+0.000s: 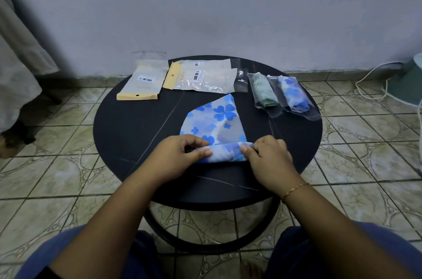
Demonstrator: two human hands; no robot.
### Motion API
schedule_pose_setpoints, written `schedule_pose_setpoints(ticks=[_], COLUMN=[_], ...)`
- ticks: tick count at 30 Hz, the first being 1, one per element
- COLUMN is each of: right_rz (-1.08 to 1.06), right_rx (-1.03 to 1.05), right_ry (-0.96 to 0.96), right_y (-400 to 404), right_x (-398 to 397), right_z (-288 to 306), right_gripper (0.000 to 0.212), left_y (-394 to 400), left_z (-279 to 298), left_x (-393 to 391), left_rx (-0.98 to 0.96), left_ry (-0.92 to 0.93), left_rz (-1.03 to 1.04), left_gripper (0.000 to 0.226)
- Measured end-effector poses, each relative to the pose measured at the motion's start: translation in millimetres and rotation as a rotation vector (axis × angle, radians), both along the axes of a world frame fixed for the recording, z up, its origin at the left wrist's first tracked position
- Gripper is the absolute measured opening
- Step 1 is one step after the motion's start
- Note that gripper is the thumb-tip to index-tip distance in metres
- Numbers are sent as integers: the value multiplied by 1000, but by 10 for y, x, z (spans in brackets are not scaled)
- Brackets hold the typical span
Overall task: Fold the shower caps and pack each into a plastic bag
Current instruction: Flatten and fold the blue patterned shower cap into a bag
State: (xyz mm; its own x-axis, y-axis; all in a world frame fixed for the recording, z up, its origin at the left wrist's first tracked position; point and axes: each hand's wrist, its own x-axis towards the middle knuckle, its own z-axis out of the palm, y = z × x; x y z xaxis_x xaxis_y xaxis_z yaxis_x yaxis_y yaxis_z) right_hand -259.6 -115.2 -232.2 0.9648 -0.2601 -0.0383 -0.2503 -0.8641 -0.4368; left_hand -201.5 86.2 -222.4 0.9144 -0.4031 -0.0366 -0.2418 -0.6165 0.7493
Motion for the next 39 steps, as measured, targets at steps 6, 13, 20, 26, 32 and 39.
schedule_pose_setpoints(ticks=[6, 13, 20, 26, 32, 39], right_rz=[-69, -26, 37, 89, 205, 221], right_rx=[-28, -26, -94, -77, -9, -10], right_ry=[-56, -234, -241, -208, -47, -72], right_y=[46, 31, -4, -61, -225, -211], right_x=[4, -14, -14, -8, -42, -24], right_z=[-18, -65, -122, -84, 20, 34], right_gripper=[34, 21, 23, 24, 45, 32], left_y=[-32, -72, -112, -203, -178, -116], left_z=[-34, -57, -110, -177, -139, -110], left_x=[27, -12, -115, -155, -123, -115], left_rx=[5, 117, 107, 424, 376, 314], left_ry=[-6, -115, -696, -454, -418, -334], left_rz=[93, 120, -15, -236, -175, -156], left_gripper=[6, 13, 38, 64, 50, 38])
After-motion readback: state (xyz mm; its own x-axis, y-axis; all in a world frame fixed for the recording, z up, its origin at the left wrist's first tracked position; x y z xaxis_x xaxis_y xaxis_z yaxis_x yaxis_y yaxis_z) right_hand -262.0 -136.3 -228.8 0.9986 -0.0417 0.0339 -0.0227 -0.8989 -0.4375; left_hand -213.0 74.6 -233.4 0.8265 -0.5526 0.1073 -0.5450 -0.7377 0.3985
